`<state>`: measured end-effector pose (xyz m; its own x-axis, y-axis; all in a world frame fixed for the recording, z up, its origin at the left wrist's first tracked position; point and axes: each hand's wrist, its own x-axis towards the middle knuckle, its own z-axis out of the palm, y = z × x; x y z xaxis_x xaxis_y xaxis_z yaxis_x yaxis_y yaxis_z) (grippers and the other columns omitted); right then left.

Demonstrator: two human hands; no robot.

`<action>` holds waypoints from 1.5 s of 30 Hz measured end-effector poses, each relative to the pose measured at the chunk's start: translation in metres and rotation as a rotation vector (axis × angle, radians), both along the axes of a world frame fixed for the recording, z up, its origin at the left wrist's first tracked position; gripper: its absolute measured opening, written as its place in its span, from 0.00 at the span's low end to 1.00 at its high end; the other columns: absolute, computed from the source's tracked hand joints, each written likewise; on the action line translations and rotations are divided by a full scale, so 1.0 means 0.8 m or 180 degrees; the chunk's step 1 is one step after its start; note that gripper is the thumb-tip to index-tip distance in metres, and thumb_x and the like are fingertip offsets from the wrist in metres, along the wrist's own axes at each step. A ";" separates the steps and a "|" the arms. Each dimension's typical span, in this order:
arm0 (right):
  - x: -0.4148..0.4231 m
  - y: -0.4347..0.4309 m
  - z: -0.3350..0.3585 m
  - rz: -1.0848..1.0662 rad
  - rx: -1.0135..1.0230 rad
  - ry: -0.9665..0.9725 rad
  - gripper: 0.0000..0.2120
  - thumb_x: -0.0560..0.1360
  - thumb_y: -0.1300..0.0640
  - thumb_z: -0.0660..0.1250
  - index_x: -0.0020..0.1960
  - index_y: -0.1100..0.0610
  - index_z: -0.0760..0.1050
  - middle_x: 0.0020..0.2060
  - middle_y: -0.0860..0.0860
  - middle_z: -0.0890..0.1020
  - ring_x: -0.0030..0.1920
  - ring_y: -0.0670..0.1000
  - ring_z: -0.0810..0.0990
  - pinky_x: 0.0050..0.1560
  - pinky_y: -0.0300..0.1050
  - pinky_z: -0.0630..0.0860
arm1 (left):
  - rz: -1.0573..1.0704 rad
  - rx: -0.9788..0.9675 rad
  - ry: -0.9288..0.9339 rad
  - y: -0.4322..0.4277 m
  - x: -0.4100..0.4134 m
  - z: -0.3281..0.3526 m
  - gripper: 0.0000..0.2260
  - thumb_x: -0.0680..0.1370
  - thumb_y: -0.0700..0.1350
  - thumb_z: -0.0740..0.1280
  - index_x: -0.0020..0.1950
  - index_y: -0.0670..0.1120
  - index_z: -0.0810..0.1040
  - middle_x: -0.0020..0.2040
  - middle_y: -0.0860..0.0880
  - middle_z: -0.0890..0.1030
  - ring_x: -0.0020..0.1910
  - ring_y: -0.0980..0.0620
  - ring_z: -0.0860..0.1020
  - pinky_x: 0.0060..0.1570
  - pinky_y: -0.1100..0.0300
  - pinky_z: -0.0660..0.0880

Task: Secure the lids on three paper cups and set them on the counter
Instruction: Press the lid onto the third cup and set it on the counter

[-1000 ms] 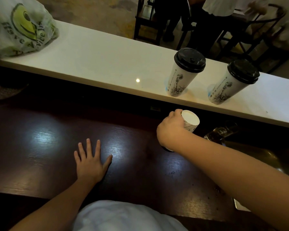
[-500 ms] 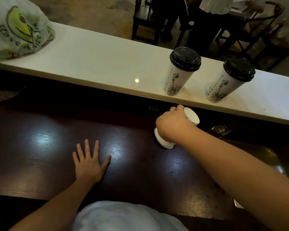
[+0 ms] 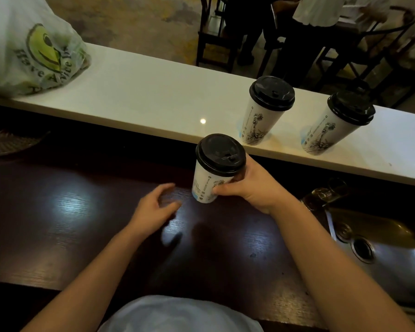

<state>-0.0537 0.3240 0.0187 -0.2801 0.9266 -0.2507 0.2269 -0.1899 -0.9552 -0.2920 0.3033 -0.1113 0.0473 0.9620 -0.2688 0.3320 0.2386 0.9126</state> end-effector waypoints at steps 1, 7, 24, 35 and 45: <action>-0.003 0.000 -0.007 -0.0111 0.0004 0.0051 0.36 0.64 0.74 0.78 0.65 0.50 0.73 0.57 0.50 0.84 0.60 0.48 0.82 0.61 0.48 0.80 | -0.0135 0.0192 -0.0295 0.007 0.005 0.020 0.24 0.70 0.46 0.76 0.64 0.56 0.76 0.64 0.48 0.81 0.58 0.53 0.82 0.59 0.57 0.78; -0.011 -0.002 -0.026 -0.0486 0.0141 0.0112 0.34 0.63 0.73 0.79 0.63 0.51 0.74 0.57 0.50 0.84 0.60 0.49 0.83 0.63 0.54 0.79 | -0.0764 0.0871 -0.0509 0.023 0.028 0.093 0.31 0.71 0.39 0.76 0.72 0.50 0.73 0.64 0.52 0.81 0.66 0.55 0.78 0.66 0.53 0.75; -0.050 0.060 0.008 -0.0682 0.1141 -0.0249 0.18 0.79 0.61 0.66 0.69 0.54 0.76 0.62 0.49 0.83 0.65 0.48 0.80 0.64 0.54 0.79 | -0.0382 0.1533 -0.0081 0.089 0.023 0.147 0.30 0.81 0.37 0.65 0.81 0.50 0.59 0.70 0.49 0.77 0.70 0.56 0.75 0.69 0.52 0.73; -0.089 0.119 0.032 -0.1011 0.1163 -0.0725 0.13 0.79 0.59 0.66 0.61 0.49 0.81 0.52 0.47 0.87 0.52 0.47 0.84 0.57 0.50 0.81 | 0.0356 0.1638 0.0520 0.146 0.025 0.155 0.26 0.83 0.40 0.62 0.80 0.53 0.62 0.67 0.49 0.80 0.69 0.51 0.76 0.67 0.55 0.74; -0.092 0.122 0.019 -0.1147 0.1013 -0.0677 0.16 0.78 0.60 0.68 0.64 0.50 0.81 0.52 0.49 0.87 0.53 0.48 0.85 0.59 0.54 0.81 | 0.0417 0.1643 0.0609 0.149 0.021 0.145 0.24 0.84 0.42 0.60 0.80 0.52 0.62 0.65 0.49 0.82 0.63 0.50 0.79 0.62 0.55 0.76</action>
<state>-0.1270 0.4219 0.0336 0.0968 0.9944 0.0422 0.3957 0.0005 -0.9184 -0.2750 0.4222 0.0047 -0.0846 0.9655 0.2462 0.5007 -0.1725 0.8483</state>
